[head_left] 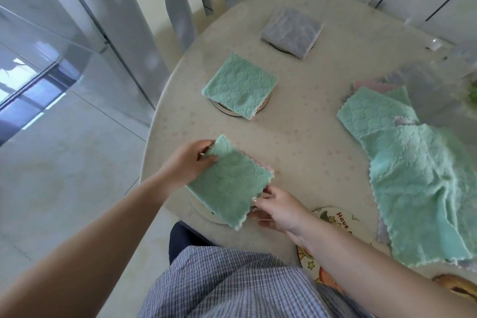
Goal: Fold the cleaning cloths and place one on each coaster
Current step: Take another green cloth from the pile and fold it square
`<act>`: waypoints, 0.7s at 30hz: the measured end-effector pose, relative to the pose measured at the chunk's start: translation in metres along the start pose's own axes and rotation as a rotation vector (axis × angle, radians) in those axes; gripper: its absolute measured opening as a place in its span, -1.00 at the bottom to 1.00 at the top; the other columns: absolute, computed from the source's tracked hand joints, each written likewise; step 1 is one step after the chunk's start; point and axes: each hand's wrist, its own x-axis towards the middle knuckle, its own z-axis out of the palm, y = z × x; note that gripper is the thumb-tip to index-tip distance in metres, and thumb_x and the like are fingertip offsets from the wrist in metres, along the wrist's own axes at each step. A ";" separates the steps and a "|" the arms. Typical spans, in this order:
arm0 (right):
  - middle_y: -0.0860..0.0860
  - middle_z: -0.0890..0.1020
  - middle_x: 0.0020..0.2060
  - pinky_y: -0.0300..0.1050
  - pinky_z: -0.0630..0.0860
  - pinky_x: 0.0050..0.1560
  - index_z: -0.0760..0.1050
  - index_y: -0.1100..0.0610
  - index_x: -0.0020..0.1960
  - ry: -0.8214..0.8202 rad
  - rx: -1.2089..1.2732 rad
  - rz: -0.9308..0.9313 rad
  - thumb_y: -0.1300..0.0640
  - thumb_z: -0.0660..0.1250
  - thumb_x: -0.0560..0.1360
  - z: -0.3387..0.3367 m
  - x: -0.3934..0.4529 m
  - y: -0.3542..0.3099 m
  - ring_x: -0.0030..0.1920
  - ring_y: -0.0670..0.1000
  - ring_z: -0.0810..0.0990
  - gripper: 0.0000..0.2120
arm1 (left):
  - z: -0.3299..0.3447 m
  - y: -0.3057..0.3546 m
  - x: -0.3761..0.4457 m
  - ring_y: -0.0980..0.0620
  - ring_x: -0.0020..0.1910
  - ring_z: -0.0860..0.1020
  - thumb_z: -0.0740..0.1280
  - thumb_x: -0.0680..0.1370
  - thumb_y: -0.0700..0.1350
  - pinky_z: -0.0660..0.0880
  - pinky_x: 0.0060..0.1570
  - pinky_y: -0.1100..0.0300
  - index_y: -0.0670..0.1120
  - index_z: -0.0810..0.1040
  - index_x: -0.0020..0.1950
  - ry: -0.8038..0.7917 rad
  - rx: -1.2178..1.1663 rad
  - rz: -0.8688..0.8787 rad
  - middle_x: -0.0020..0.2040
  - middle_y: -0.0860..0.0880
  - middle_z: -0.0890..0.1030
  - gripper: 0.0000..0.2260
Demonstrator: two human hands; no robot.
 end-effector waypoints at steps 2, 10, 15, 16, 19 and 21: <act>0.02 0.68 -0.05 -0.13 0.51 -0.13 0.47 0.03 0.10 -0.003 -0.012 0.006 0.15 0.32 0.50 -0.001 0.001 0.002 -0.17 -0.04 0.63 -0.82 | 0.002 -0.001 0.000 0.11 -0.08 0.57 0.29 0.54 0.01 0.47 -0.10 0.15 0.07 0.52 0.17 0.025 0.018 0.006 0.00 0.15 0.60 -0.78; -0.08 0.53 -0.11 -0.21 0.48 -0.11 0.42 0.04 0.02 0.266 -0.688 -0.346 0.01 0.22 0.53 -0.016 -0.002 0.012 -0.16 -0.11 0.51 -0.87 | 0.013 0.007 -0.008 0.03 0.17 0.45 0.29 0.54 -0.01 0.40 0.10 0.11 0.05 0.40 0.34 0.270 0.197 0.050 0.21 0.07 0.48 -0.63; 0.09 0.16 0.48 0.14 0.06 0.45 0.24 0.00 0.42 0.073 -1.371 -0.793 -0.10 0.21 0.50 -0.017 -0.002 0.027 0.47 0.09 0.13 -0.48 | 0.030 -0.006 -0.018 -0.06 0.39 0.32 0.15 0.54 0.05 0.34 0.32 -0.12 -0.09 0.42 0.35 0.259 0.457 0.455 0.35 -0.06 0.44 -0.58; 0.07 -0.02 0.52 0.22 -0.08 0.46 0.10 -0.06 0.48 0.011 -1.450 -0.754 -0.17 0.18 0.50 -0.015 -0.002 0.029 0.51 0.09 -0.06 -0.40 | 0.035 -0.009 -0.019 -0.07 0.45 0.24 0.12 0.55 0.11 0.24 0.38 -0.11 -0.07 0.38 0.39 0.187 0.515 0.454 0.42 -0.07 0.36 -0.53; 0.01 -0.35 0.47 0.32 -0.28 0.41 -0.22 -0.14 0.49 -0.073 -1.604 -0.629 -0.28 0.10 0.50 -0.018 0.001 0.037 0.43 0.02 -0.42 -0.27 | 0.046 -0.017 -0.022 -0.10 0.51 0.04 -0.06 0.55 0.29 0.06 0.44 -0.13 0.03 0.18 0.49 0.112 0.623 0.363 0.52 -0.06 0.11 -0.41; 0.01 -0.41 0.43 0.35 -0.31 0.39 -0.30 -0.14 0.48 -0.064 -1.686 -0.616 -0.29 0.09 0.50 -0.025 0.003 0.038 0.38 0.02 -0.49 -0.25 | 0.047 -0.016 -0.021 -0.08 0.51 -0.01 -0.12 0.52 0.34 -0.02 0.46 -0.11 0.06 0.08 0.51 0.111 0.649 0.297 0.54 -0.06 0.02 -0.37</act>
